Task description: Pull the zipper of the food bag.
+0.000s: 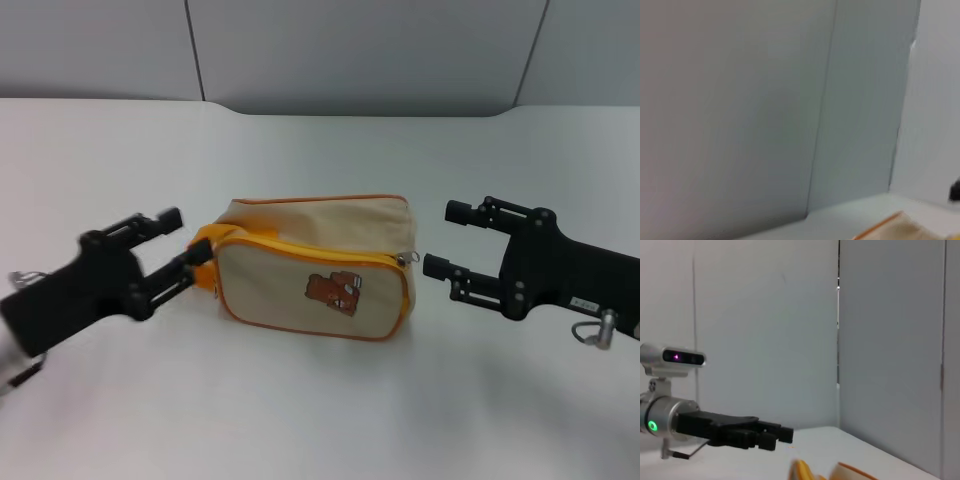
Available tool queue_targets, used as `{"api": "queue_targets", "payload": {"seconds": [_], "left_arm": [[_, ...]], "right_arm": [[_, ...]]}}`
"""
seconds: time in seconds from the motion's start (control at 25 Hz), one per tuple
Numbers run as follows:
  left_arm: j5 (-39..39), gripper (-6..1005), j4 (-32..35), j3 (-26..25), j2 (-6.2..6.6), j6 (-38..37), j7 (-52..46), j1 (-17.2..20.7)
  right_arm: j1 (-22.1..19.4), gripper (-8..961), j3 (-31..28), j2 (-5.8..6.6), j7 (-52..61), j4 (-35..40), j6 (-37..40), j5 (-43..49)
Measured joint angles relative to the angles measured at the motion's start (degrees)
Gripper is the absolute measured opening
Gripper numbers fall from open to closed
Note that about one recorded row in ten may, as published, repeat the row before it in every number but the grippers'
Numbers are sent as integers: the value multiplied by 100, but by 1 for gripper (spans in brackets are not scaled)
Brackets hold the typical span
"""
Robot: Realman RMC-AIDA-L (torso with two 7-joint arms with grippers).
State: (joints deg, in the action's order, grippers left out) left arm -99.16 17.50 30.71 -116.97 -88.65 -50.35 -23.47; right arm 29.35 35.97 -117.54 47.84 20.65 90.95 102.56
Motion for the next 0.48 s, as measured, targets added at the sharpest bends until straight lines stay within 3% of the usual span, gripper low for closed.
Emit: {"api": "queue_targets", "payload": {"seconds": [0.12, 0.16, 0.32, 0.48], "left_arm": [[-198, 509, 176, 276, 225, -851, -253, 25], [-381, 531, 259, 602, 354, -1218, -448, -57], [-736, 619, 505, 1001, 376, -1532, -758, -180], [-1214, 702, 631, 1179, 274, -1616, -887, -326]], "right_arm": [[-22, 693, 2, 55, 304, 0, 526, 2], [-30, 693, 5, 86, 393, 0, 710, 6], [-81, 694, 140, 212, 604, 8, 1393, 361], [-9, 694, 229, 191, 735, 2, 1323, 1160]]}}
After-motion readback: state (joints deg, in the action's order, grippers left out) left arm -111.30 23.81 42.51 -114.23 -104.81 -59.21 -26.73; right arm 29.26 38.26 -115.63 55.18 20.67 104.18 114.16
